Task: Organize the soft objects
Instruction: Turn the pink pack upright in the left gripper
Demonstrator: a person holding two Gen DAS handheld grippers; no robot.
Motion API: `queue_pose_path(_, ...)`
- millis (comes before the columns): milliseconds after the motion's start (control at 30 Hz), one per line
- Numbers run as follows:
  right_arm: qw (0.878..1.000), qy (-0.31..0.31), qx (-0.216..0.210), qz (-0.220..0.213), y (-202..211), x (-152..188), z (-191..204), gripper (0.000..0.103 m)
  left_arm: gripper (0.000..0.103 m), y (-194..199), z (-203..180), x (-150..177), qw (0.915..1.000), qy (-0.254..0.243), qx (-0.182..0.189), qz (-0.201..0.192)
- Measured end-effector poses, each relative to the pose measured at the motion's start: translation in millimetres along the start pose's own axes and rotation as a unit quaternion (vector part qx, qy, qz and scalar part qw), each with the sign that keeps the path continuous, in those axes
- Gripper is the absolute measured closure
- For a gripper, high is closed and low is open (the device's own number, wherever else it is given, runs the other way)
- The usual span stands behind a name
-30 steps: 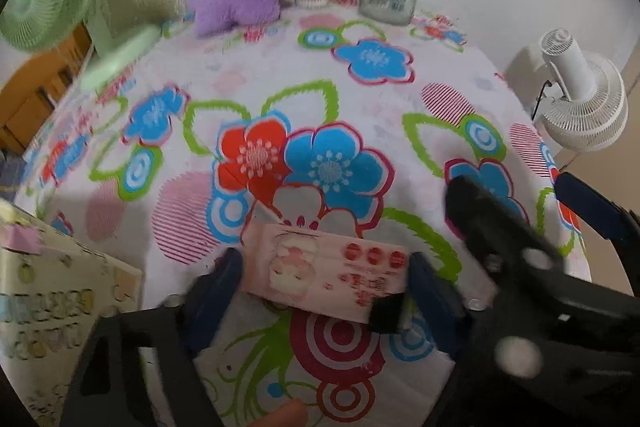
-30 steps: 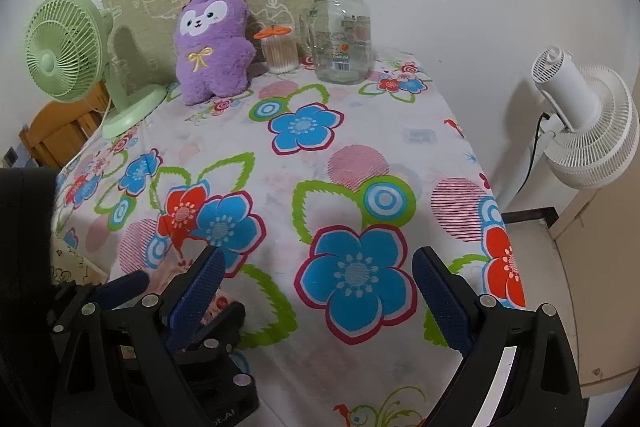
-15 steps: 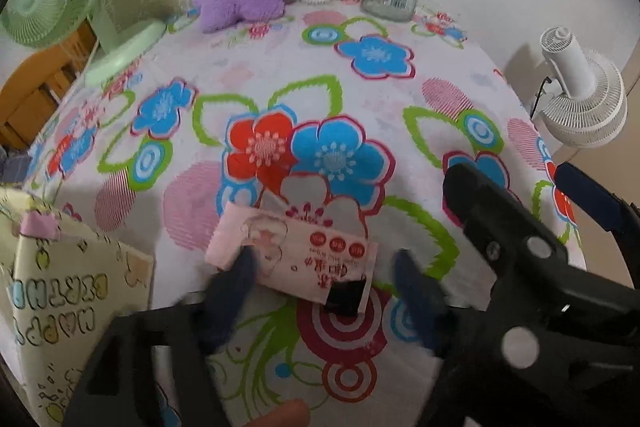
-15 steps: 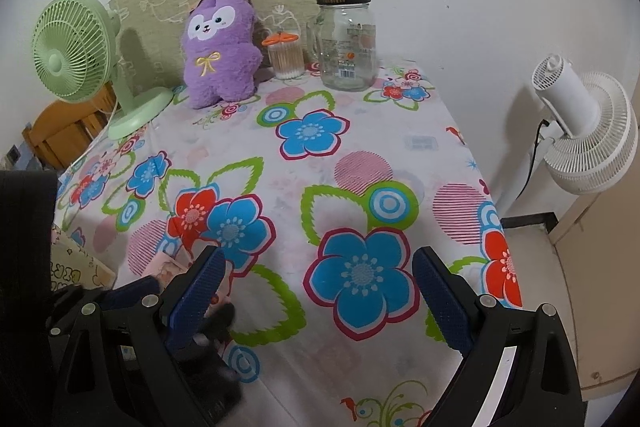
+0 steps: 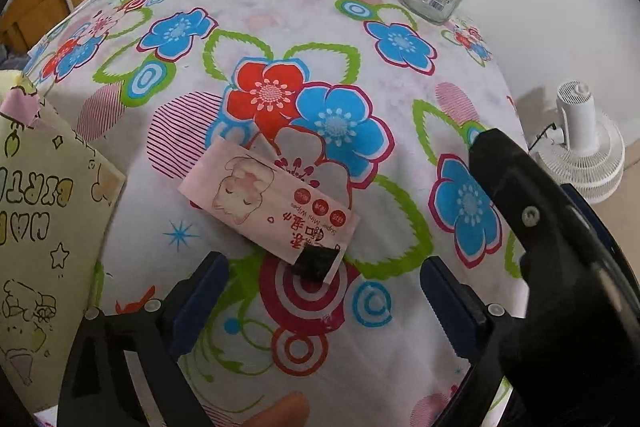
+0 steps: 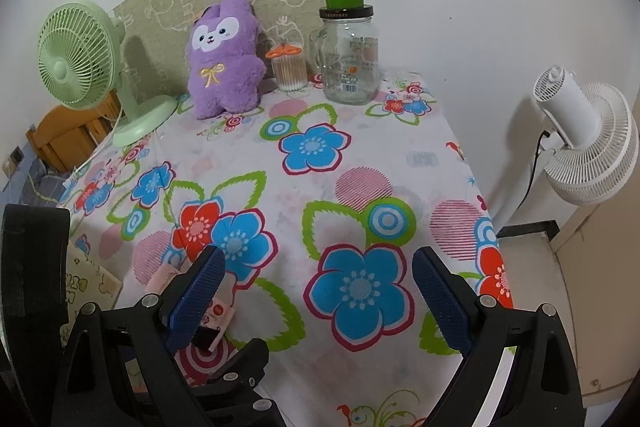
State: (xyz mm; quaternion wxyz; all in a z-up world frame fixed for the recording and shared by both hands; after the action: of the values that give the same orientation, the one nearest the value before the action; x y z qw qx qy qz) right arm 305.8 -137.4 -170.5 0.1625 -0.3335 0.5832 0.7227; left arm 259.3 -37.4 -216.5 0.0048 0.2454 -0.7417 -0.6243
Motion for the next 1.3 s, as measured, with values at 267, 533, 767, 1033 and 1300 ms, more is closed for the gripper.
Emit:
queue_pose_path(267,1.000,-0.012,-0.006,0.001,-1.6,-5.8,-12.5,0.007,0.004,-3.9,-2.9,-9.0,0.9995,0.028,-0.011,-0.004)
queue_pose_path(533,1.000,-0.009,0.001,-0.001,-5.5,-10.9,-20.1,0.007,0.000,-10.2,-4.4,-18.7,0.9985,0.042,-0.030,-0.018)
queue_pose_path(767,1.000,0.007,-0.017,0.008,-18.6,-21.5,-17.3,0.007,0.001,-14.1,0.3,-29.4,0.9961,0.069,-0.049,-0.024)
queue_pose_path(1033,0.999,0.038,-0.021,0.010,-27.8,-36.6,-11.9,0.007,0.001,-15.5,5.0,-36.0,0.9912,0.117,-0.057,-0.025)
queue_pose_path(1300,0.999,0.029,-0.030,0.013,-34.3,-36.9,-14.4,0.007,0.041,-10.4,12.6,-35.8,0.9858,0.132,-0.095,-0.041)
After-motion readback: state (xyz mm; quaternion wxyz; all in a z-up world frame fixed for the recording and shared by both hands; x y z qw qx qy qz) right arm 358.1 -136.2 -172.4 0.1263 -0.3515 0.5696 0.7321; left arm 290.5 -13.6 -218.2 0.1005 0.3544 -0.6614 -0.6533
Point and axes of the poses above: each gripper's, at about its wrist camera, not at the fingertips, and y roughly against the way its jaws point, z to its left, x to its underside, the point moved 6 cm from there along -y, roughly the way its jaws point, and after that the axes turned 2 degrees about z, right-handed, at the moved point
